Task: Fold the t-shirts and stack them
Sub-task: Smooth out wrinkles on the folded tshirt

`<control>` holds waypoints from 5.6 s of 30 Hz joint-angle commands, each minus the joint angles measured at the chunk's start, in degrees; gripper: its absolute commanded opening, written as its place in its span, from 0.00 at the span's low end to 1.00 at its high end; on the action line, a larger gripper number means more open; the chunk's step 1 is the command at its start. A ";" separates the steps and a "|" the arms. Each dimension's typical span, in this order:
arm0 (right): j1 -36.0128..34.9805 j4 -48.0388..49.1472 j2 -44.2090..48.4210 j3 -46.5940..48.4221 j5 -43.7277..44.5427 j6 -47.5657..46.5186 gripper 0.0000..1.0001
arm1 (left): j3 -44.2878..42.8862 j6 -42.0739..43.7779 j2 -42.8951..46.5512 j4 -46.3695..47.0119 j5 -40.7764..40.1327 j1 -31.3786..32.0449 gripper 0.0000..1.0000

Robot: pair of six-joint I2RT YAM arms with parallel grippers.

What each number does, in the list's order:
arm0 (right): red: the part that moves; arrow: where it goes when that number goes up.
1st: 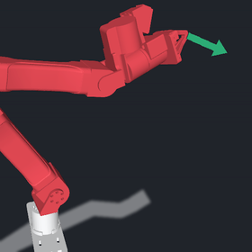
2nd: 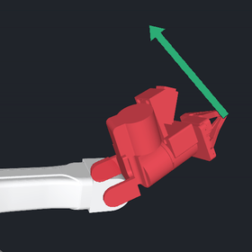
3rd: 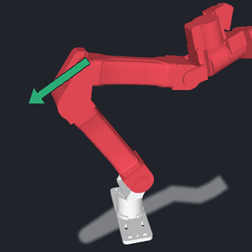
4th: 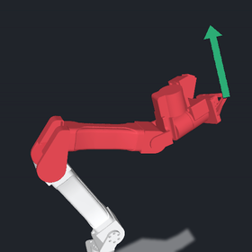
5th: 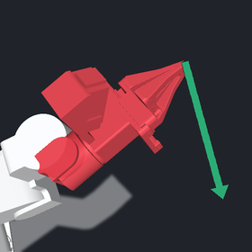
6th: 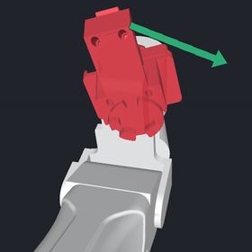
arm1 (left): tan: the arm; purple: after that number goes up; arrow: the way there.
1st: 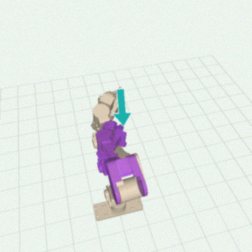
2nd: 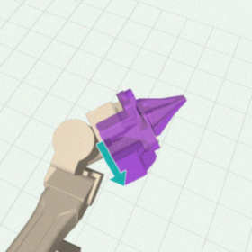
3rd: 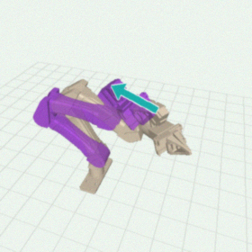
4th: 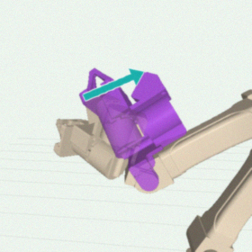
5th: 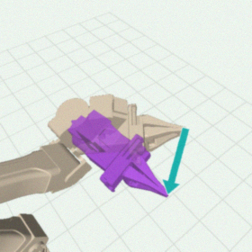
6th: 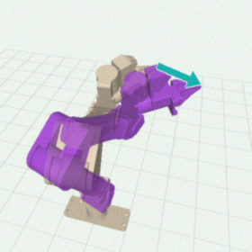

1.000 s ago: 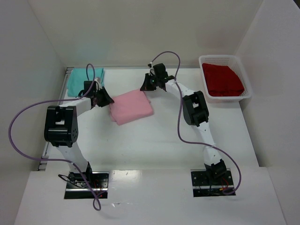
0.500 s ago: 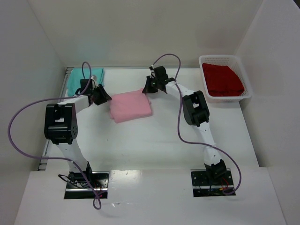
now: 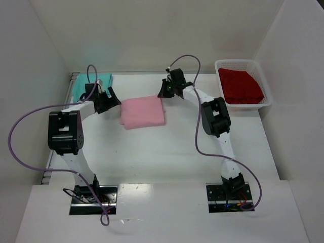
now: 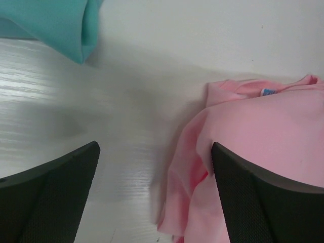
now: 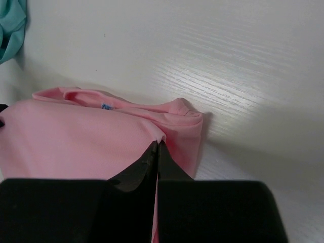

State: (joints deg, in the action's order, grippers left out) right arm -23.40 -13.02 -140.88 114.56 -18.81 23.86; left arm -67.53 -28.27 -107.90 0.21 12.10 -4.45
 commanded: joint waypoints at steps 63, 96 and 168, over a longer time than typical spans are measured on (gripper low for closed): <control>-0.07 10.02 24.24 -19.55 2.91 1.18 0.39 | 3.71 -4.59 15.96 14.36 4.34 7.87 0.96; 10.92 11.61 43.14 -36.08 10.90 -2.24 1.00 | 0.12 10.96 20.45 -7.24 -10.43 7.52 1.00; -12.37 -14.14 -28.49 53.75 -16.61 5.50 0.00 | 15.06 -2.05 12.71 0.67 -2.77 13.76 0.00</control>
State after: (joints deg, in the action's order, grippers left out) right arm -35.00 -24.12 -169.12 165.07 -35.31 30.22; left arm -51.27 -30.22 -95.59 1.43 13.28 9.43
